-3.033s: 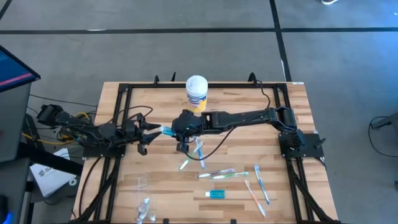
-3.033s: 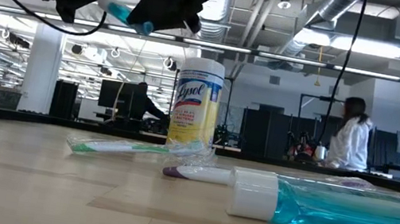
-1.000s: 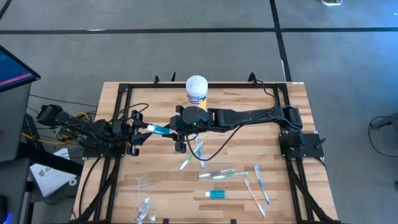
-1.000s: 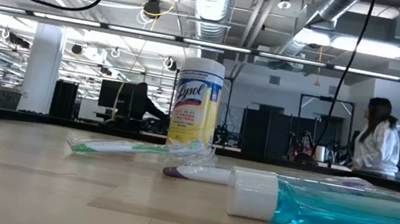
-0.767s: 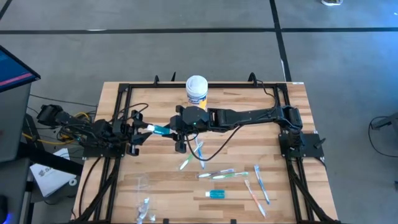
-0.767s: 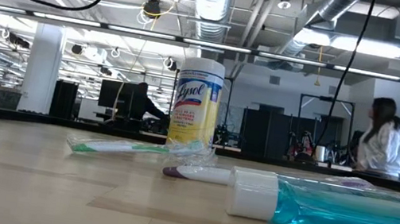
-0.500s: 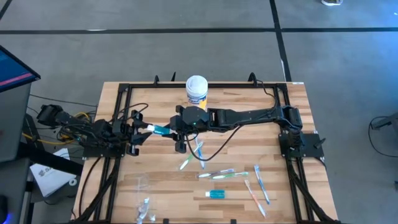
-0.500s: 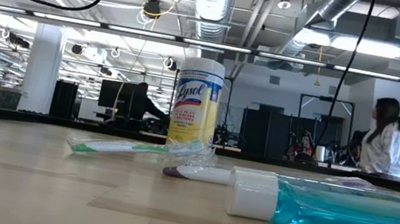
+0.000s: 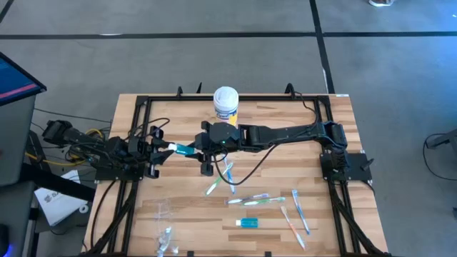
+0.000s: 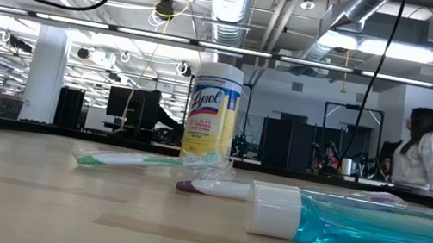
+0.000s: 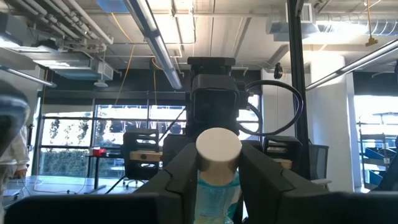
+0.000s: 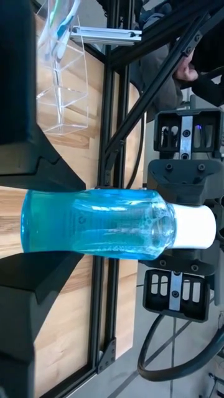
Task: Pick & Place toothbrushing station
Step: Put the top blue mouthwash into the transparent organizer
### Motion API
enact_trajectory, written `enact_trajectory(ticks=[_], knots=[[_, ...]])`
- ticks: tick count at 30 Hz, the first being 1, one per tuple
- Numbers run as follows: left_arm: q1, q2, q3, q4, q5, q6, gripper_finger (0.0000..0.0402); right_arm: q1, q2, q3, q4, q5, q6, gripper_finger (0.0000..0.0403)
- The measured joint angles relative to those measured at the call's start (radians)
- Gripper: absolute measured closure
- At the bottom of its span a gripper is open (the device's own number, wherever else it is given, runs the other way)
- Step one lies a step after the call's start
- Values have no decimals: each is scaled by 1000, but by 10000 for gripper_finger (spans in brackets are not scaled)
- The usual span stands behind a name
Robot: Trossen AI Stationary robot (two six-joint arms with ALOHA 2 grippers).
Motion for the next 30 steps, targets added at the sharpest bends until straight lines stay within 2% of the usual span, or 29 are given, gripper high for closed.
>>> enact_trajectory(ticks=[6,14,19,30], knots=[[0,0,0,-8,-10,-4,319,0,0,0,-15,1,0,274],[-6,1,0,-11,-15,-12,319,1,0,0,-55,-1,-1,218],[-31,1,0,-12,-14,-15,320,0,0,0,-113,-78,0,192],[-107,0,0,-79,-13,-63,320,6,0,0,-249,-129,0,188]])
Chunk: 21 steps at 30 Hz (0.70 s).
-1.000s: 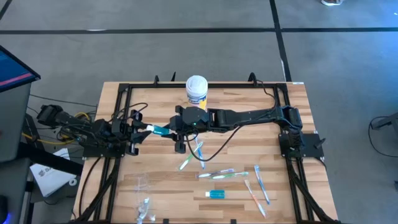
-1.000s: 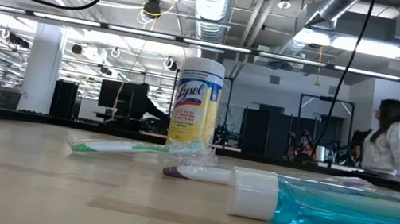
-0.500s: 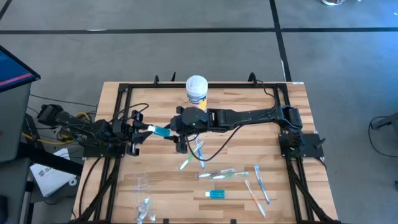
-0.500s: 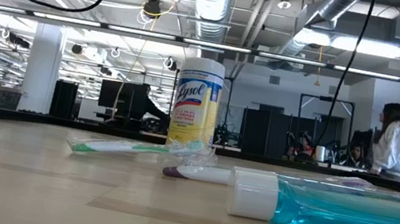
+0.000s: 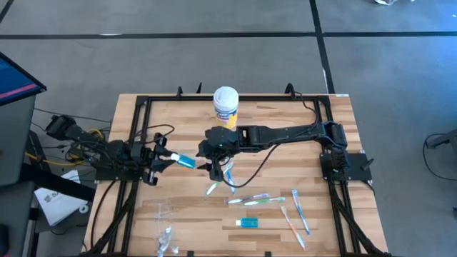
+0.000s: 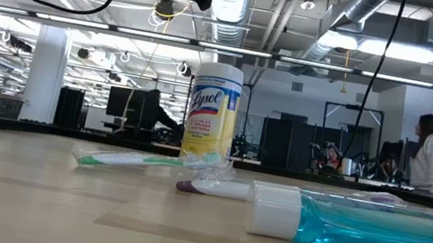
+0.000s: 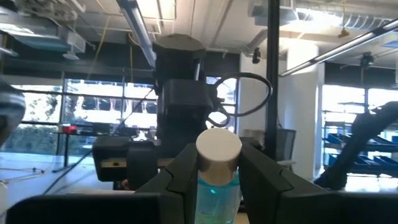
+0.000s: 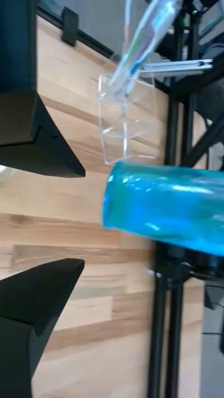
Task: Pick & Place toothbrushing station
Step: Put the top blue mouthwash into the transparent organizer
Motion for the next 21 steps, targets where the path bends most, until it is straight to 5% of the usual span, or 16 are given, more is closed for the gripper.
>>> enact_trajectory(ticks=[21], knots=[[-159,0,0,-142,28,-77,320,2,0,0,-152,-1,19,200]])
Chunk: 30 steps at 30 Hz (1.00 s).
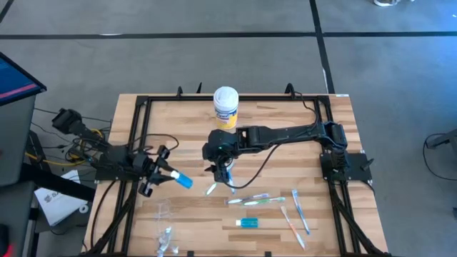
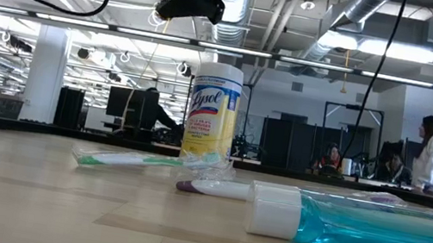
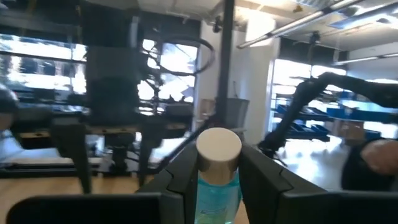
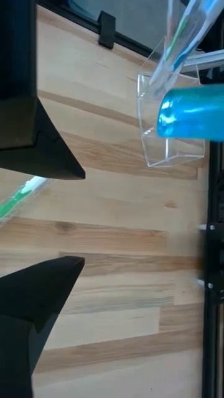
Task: Pick & Place toothbrushing station
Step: Put the top blue mouthwash into the transparent organizer
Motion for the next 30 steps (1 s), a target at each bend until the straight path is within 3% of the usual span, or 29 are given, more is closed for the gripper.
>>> enact_trajectory(ticks=[12,30], knots=[[-89,-1,0,-114,182,-164,317,-2,0,0,-19,0,0,211],[-236,-1,0,-289,240,-416,317,-2,0,0,-19,0,2,220]])
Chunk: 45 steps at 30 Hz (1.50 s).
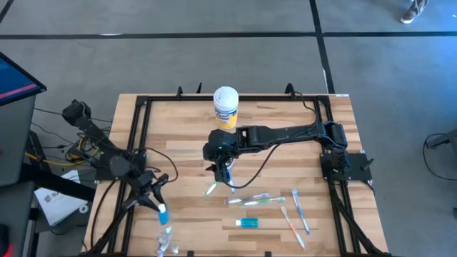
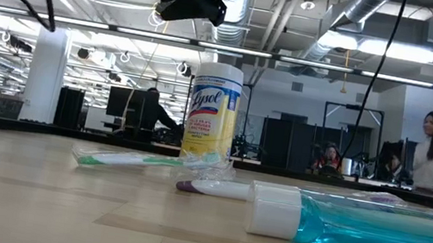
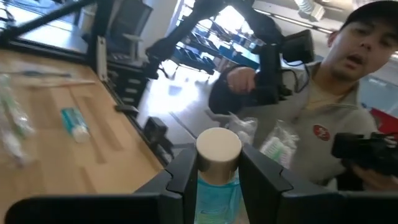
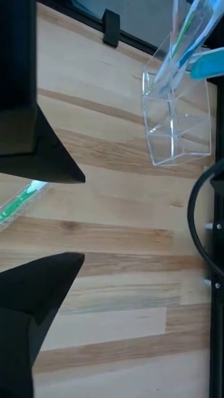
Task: Pick & Place toothbrushing station
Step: Put the top blue mouthwash into the transparent organizer
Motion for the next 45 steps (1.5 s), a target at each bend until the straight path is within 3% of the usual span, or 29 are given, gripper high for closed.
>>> enact_trajectory(ticks=[9,24,39,45], knots=[[-94,0,0,-33,-15,-82,318,0,0,0,0,0,14,222],[-239,3,0,-82,-221,-80,319,0,0,0,0,0,14,225],[-390,164,0,-80,-526,-111,319,0,0,0,1,0,6,232],[-403,172,0,-70,-543,-111,318,0,0,0,1,0,4,232]])
